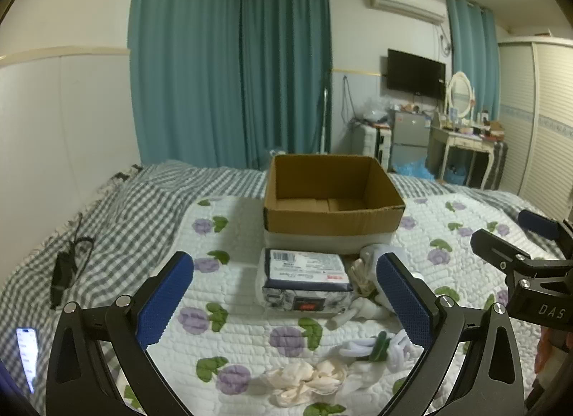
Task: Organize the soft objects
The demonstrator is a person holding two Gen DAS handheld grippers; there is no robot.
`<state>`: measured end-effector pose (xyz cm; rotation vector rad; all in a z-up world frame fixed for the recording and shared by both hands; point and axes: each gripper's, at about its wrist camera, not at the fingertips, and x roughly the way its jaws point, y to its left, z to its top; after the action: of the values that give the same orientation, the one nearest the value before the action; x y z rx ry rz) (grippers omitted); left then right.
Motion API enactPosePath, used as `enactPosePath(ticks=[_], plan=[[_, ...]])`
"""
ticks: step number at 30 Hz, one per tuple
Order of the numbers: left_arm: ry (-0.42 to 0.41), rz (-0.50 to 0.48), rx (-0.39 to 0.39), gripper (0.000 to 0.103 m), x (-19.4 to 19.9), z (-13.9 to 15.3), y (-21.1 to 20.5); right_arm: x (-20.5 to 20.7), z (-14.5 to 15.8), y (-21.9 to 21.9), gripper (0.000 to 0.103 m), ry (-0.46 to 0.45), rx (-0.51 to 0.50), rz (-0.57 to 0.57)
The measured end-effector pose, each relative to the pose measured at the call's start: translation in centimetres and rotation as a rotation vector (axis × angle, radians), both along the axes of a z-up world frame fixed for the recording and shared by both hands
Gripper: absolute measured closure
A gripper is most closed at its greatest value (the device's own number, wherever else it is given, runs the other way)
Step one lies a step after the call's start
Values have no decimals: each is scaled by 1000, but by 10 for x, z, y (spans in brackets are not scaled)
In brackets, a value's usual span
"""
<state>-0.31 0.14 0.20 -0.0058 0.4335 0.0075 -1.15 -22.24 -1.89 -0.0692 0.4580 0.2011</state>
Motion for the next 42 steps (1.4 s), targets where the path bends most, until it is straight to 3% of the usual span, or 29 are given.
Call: enactPosePath(ticks=[42], plan=[[8, -1, 2, 0, 1, -2, -4, 3, -5, 2, 0, 13, -5, 1]])
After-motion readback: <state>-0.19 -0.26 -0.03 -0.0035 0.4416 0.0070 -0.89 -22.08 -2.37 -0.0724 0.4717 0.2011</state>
